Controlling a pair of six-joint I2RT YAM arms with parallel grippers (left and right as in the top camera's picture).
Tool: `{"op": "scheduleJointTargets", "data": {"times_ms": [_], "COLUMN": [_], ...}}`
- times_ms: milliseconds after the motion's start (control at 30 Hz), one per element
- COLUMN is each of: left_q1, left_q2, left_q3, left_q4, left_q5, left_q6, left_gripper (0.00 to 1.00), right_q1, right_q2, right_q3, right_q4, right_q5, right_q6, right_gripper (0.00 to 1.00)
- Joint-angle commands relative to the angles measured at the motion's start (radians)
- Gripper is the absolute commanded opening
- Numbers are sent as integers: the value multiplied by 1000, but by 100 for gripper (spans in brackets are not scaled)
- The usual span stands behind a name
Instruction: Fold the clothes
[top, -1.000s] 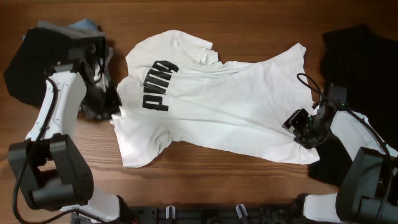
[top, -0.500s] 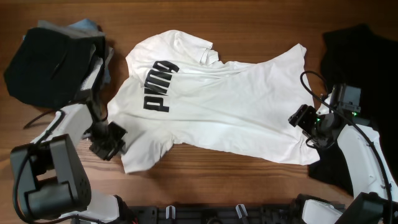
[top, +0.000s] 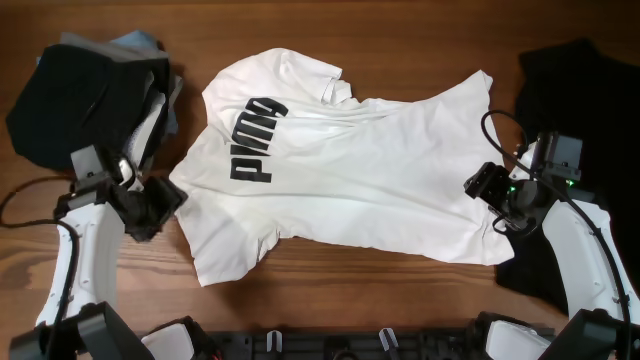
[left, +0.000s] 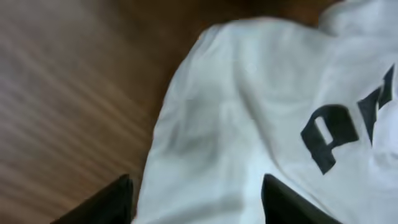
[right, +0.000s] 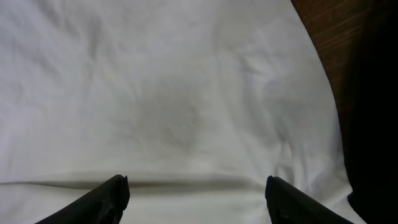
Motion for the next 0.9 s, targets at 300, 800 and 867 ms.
{"op": "scheduleJointTargets", "data": {"times_ms": [300,800,867], "left_q1": [-23,156,140], "left_q2": [171,127,127], "left_q3": [-82,109,108], "left_q4": [116,-352,-299], "left_q5": [-34,-115,-53], "left_q6": [52,-35,19], "left_gripper": [38,4,27], "right_q1": [-3,-3,-3], "right_q2": [-13,-13,-13], "right_q3": [18,18,18], "right_q4": [11,39,39], "right_q5": [-14,-13,-13], "right_q6": [-19,-20,-20], "right_gripper": [75,76,76]}}
